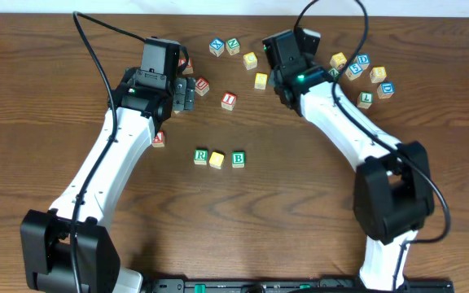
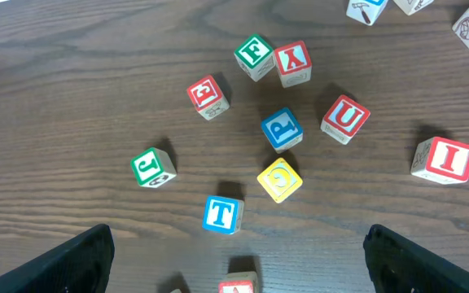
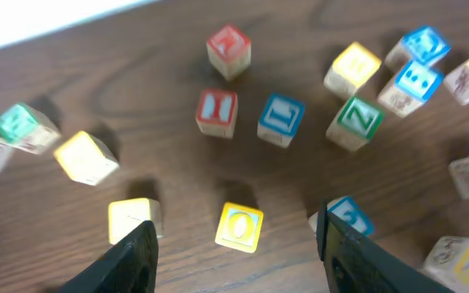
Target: Spell out ROBOT
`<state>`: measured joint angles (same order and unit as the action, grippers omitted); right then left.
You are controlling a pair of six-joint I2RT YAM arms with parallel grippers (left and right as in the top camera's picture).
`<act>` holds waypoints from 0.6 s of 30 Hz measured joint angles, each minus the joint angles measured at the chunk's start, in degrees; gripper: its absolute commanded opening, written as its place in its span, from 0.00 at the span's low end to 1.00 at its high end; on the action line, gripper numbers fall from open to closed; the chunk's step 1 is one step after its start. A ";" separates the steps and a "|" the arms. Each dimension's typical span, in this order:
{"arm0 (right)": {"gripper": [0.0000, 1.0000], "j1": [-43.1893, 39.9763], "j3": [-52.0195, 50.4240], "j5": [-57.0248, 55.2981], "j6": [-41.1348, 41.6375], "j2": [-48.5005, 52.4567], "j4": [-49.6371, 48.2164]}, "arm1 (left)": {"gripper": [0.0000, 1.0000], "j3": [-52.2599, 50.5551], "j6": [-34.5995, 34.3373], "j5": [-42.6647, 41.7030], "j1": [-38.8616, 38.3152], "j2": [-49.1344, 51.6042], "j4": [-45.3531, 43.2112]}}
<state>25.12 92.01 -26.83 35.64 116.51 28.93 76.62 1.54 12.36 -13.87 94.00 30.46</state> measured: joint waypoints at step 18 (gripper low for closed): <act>0.57 0.00 0.00 0.28 2.75 4.37 -1.55 | 0.96 0.00 0.00 0.00 0.00 0.00 0.02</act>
<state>25.12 92.01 -26.55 38.39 120.88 27.38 76.62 1.54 12.36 -13.87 94.00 30.48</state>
